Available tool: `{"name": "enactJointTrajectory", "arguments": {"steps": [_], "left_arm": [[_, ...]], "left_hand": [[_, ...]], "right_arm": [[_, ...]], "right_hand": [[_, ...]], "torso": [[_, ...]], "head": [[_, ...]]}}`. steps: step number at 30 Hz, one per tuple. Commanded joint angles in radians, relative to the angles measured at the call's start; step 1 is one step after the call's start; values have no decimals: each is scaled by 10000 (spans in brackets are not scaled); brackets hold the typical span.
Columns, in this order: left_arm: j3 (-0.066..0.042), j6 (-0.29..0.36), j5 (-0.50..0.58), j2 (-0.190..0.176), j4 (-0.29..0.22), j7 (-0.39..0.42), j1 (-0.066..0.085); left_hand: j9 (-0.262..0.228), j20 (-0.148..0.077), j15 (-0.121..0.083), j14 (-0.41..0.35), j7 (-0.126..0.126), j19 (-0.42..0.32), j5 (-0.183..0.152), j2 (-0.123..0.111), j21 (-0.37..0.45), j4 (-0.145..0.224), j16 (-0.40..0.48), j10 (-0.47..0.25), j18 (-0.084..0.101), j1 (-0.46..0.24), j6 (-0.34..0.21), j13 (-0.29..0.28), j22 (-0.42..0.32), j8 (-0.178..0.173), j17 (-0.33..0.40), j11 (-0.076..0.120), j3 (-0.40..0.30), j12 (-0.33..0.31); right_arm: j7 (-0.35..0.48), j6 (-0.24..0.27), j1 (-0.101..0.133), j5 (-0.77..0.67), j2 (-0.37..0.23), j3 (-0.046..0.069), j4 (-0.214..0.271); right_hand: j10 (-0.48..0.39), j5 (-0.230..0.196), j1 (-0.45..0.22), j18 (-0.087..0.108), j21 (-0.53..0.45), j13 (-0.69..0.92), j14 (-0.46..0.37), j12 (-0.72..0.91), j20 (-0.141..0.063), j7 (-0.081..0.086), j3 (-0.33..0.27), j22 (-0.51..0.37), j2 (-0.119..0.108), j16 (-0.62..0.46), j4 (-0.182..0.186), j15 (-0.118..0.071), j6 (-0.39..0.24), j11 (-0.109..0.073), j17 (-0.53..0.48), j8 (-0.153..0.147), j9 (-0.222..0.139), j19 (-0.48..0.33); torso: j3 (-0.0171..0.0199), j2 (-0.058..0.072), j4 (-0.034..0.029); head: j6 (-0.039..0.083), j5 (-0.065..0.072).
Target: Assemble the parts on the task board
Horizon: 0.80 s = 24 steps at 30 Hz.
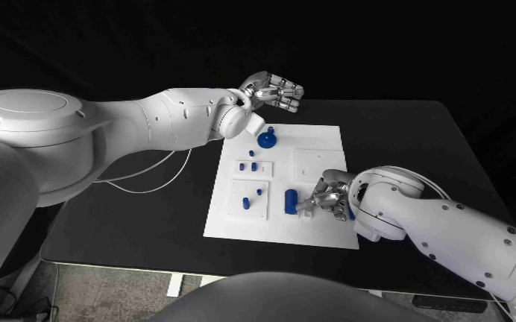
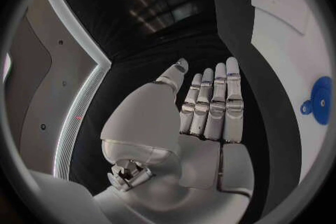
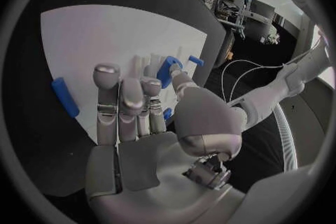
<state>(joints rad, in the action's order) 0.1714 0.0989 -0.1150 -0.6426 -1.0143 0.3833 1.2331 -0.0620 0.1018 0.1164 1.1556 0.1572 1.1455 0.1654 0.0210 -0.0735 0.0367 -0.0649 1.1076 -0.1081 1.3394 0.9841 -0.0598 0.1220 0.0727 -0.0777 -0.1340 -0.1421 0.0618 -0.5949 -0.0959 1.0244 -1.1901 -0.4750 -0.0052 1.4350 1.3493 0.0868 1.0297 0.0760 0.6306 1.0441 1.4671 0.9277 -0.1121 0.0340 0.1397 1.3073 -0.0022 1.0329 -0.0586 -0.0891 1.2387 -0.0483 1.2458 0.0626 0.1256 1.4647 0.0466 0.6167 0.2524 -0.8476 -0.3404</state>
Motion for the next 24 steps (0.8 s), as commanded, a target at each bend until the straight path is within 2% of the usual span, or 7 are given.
{"name": "enactJointTrajectory", "arguments": {"steps": [1, 10, 12, 16, 24], "left_arm": [[-9, -170, 59, 10, -35, 75, 3], [-9, -168, 60, -3, -36, 75, 3], [-9, -168, 60, -3, -34, 76, 3], [-9, -173, 60, 0, -34, 77, 3], [-9, -179, 60, -6, -35, 74, 3]], "left_hand": [[-6, 21, 7, -42, -13, 66, 4, 23, -25, -31, 34, -40, 0, -45, -78, 7, -8, -51, -14, 7, 2, -35], [-6, 21, 7, -42, -13, 66, 4, 23, -25, -31, 34, -40, 0, -45, -78, 7, -8, -51, -14, 7, 2, -35], [-6, 21, 7, -42, -13, 66, 4, 23, -25, -31, 34, -40, 0, -45, -78, 7, -8, -51, -14, 7, 2, -35], [-6, 21, 7, -42, -13, 66, 4, 23, -25, -31, 34, -40, 0, -45, -78, 7, -8, -51, -14, 7, 2, -35], [-6, 21, 7, -42, -13, 66, 4, 23, -25, -31, 34, -40, 0, -45, -78, 7, -8, -51, -14, 7, 2, -35]], "right_arm": [[59, 268, -28, -498, -15, 5, 19], [14, 400, -50, -571, 5, 6, -63], [6, 400, -51, -579, 3, 6, -67], [4, 399, -52, -590, -6, 6, -79], [100, 375, -53, -431, -44, 6, -9]], "right_hand": [[32, 256, -80, -126, 61, -5, 41, 44, -70, -7, 37, 29, -149, 7, 104, -78, 51, -16, -19, 14, 7, 487], [52, 236, 20, -131, 97, 8, 44, 64, -78, -32, 84, 29, -12, 18, 72, -88, 101, -34, -18, 15, 24, 493], [53, 345, 23, -133, 104, 4, 41, 57, -83, -38, 93, 26, 10, 9, 41, -93, 106, -38, -26, 14, 27, 493], [55, 944, 29, -143, 123, 5, 42, 49, -95, -57, 188, 20, 108, 14, -103, -102, 99, -52, -28, 11, 21, 492], [51, 1010, -87, -148, 128, 1, 40, 35, -98, -52, 181, 7, 50, 5, -198, -104, 103, -50, -40, 13, 17, 487]], "torso": [[0, 8, -3], [-1, -4, 2], [-3, -4, 4], [-1, 0, 3], [5, 1, 0]], "head": [[-5, 4], [-29, 9], [-28, 10], [-24, 11], [-25, 20]]}}
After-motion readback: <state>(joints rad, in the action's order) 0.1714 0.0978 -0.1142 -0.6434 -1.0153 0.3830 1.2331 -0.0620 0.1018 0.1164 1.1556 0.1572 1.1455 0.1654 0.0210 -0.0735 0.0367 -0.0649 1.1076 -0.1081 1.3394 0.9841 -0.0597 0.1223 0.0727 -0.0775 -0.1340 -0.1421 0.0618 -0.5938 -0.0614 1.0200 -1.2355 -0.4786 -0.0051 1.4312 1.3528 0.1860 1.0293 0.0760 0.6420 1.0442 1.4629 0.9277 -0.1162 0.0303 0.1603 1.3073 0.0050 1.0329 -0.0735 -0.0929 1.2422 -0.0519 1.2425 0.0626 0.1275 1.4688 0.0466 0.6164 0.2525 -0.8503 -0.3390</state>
